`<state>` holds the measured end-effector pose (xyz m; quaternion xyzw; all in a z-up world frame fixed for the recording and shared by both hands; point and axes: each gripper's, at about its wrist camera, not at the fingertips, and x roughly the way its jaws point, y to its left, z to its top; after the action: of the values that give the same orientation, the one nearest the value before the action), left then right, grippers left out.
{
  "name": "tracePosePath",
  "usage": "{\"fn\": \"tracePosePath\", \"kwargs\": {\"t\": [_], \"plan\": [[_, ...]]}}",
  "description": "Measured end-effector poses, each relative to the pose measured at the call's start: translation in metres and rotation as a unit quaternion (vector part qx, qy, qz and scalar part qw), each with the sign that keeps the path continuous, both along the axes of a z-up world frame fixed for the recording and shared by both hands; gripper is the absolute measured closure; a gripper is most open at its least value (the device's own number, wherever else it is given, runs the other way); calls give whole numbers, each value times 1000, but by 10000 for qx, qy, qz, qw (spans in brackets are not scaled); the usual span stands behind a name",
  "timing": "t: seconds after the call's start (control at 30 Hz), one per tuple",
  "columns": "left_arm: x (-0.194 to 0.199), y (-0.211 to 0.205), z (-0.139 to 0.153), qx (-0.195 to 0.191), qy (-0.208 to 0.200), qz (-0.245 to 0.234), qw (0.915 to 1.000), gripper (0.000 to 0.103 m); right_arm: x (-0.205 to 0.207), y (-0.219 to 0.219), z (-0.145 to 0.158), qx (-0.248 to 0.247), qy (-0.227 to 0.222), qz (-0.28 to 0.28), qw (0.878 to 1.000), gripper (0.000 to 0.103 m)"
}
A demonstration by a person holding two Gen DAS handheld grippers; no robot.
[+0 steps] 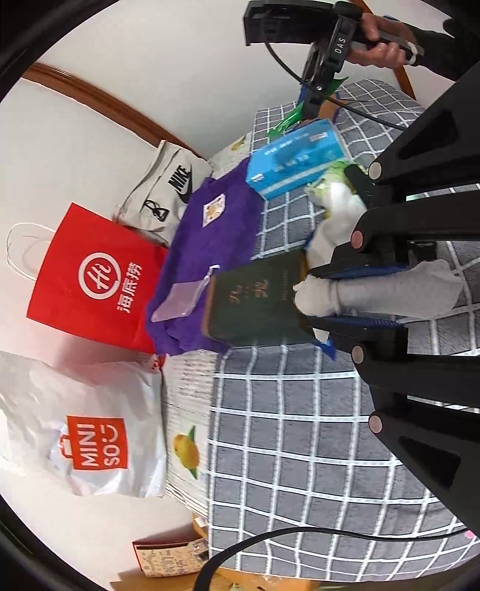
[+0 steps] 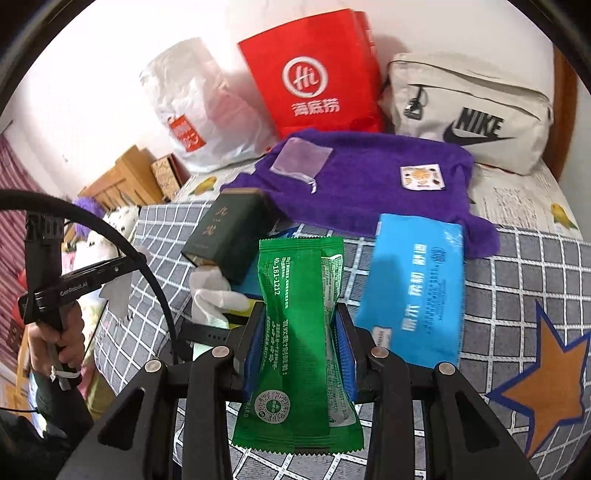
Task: Organize soft objects
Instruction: 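Carry glove and green packet onto the purple towel and open both grippers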
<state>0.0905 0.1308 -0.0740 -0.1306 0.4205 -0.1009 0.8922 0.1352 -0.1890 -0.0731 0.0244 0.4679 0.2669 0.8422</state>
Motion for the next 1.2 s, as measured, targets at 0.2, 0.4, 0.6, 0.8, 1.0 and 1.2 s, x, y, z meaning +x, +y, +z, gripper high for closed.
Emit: {"fn": "tracePosePath", "kwargs": {"t": [0.2, 0.4, 0.6, 0.8, 1.0, 1.2], "plan": [[21, 2, 15, -145, -138, -11, 9998, 86, 12, -22, 12, 70, -159, -323, 9993, 66], [52, -7, 26, -119, -252, -174, 9995, 86, 35, -39, 25, -11, -374, -654, 9972, 66], [92, -17, 29, -74, -172, -314, 9993, 86, 57, -48, 36, -81, -588, -829, 9948, 66], [131, -27, 33, 17, -147, -348, 9993, 86, 89, -48, 36, -195, -660, -815, 9943, 66], [173, -38, 30, 271, -174, -365, 9988, 86, 134, -44, 23, -262, -595, -814, 9946, 66], [203, -39, 16, 189, 42, -366, 9991, 86, 172, -48, -6, -206, -254, -930, 9951, 66]]}}
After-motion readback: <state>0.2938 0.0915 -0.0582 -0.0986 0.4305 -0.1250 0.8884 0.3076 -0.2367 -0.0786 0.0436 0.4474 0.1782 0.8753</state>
